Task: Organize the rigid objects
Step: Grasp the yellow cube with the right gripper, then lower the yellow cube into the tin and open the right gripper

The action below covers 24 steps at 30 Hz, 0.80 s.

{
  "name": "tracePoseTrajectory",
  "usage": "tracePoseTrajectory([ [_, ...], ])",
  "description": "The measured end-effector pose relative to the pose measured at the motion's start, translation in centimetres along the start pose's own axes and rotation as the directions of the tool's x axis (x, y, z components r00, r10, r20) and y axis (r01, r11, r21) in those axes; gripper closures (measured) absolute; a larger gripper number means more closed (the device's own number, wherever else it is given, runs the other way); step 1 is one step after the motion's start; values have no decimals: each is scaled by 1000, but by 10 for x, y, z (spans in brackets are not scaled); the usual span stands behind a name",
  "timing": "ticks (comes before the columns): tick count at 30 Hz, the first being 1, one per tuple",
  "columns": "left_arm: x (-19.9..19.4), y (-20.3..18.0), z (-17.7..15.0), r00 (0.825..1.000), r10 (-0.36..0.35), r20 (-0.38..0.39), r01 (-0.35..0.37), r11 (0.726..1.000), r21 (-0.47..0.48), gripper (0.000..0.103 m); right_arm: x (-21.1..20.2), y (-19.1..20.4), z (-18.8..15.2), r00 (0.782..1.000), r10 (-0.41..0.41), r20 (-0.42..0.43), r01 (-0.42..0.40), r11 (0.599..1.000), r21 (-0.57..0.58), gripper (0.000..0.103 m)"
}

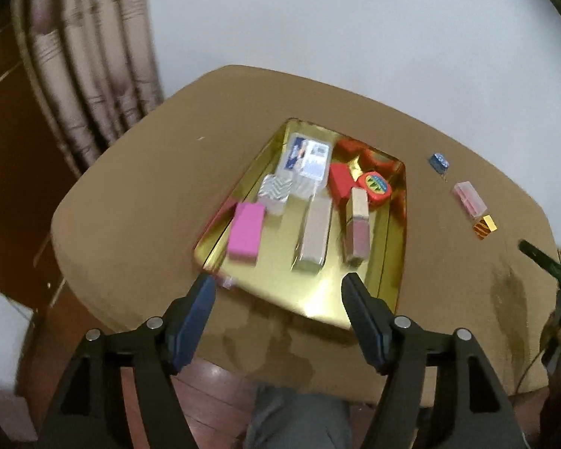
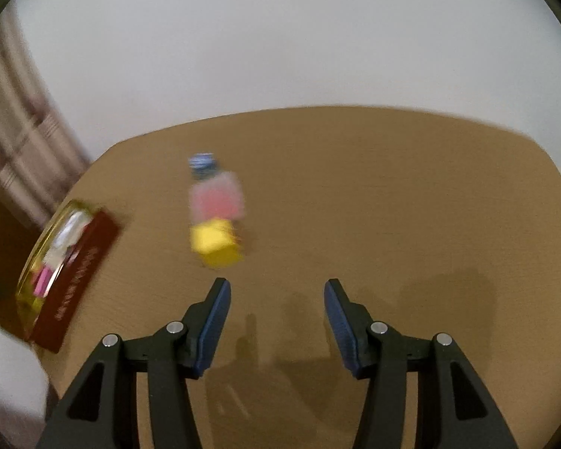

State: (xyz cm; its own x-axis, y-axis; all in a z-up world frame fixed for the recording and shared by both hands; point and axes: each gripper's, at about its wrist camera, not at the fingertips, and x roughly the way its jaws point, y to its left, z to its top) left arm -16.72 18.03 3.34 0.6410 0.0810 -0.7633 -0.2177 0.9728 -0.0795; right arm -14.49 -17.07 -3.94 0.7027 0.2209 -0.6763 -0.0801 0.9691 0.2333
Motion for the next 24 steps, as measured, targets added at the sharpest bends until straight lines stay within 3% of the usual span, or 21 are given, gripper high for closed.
tracePoseTrajectory([
  [3,-6,9,-22,1000,11,-2,-11,1000,-13,36,25,40,16,999,-33,-32,28,988,-151,50],
  [7,-2,19,-49,998,14,-62,-16,999,-28,36,56,59,21,995,-48,-87,28,976,-215,50],
  [14,17,32,-71,989,0,-147,-12,997,-77,36,75,54,37,992,-57,-114,34,980,-194,50],
  [16,22,33,-75,987,-13,-163,-3,995,-96,36,80,50,38,990,-48,-132,23,983,-184,72],
  [19,23,31,-81,984,-23,-175,7,995,-95,36,81,47,36,985,-56,-163,30,987,-158,73],
  [22,20,28,-86,984,-23,-176,8,996,-87,36,62,49,37,990,-28,-140,11,992,-123,73],
  [24,16,29,-89,986,-26,-167,12,996,-84,36,39,61,41,993,44,-109,-55,994,-100,73],
])
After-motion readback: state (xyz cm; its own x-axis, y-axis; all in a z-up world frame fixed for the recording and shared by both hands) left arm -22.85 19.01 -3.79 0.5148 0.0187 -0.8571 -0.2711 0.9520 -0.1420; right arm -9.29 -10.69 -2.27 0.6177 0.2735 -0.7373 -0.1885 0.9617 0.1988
